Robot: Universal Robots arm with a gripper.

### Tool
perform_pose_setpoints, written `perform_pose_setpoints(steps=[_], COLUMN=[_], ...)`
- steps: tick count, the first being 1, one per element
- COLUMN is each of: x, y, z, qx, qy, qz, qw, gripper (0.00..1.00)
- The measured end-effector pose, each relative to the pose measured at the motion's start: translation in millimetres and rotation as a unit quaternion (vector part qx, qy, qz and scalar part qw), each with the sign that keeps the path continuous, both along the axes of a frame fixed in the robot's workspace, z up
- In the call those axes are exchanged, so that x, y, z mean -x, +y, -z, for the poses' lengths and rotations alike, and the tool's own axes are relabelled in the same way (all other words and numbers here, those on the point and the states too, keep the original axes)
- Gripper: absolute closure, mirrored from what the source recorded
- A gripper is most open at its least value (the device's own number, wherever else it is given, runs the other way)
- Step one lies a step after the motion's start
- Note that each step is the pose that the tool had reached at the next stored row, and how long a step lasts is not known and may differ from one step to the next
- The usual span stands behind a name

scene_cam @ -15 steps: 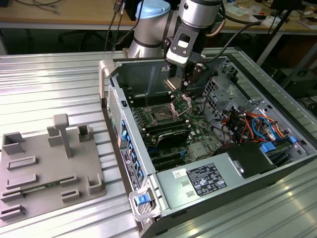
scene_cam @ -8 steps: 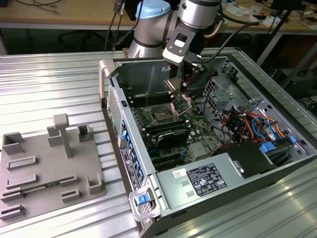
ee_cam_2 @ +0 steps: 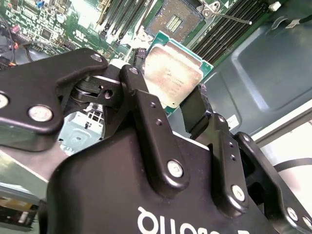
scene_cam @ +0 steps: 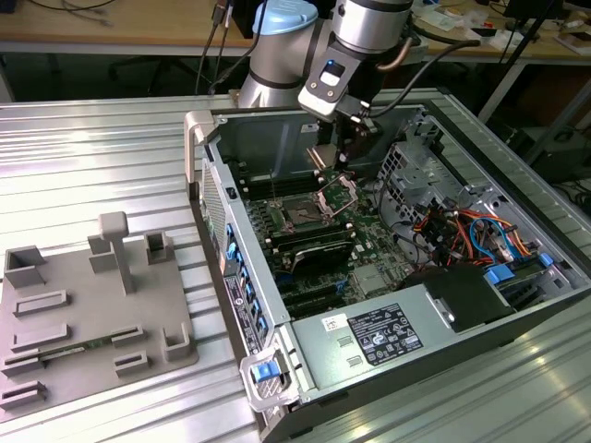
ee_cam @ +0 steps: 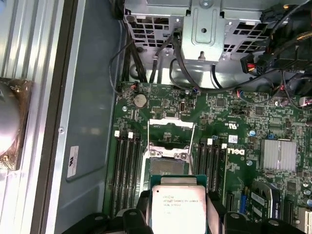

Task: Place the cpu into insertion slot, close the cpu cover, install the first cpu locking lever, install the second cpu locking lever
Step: 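Place the cpu into insertion slot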

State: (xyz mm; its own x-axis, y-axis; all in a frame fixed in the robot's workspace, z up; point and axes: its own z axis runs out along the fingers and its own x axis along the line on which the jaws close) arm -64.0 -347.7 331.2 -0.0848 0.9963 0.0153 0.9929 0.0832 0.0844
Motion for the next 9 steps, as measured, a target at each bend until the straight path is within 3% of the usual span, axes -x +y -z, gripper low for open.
perform_pose_setpoints(steps=[9], x=[0.2], y=[0.0], z=[0.9], qx=[0.0], qy=[0.0], qz=[0.034], qw=[0.99943], gripper=[0.45])
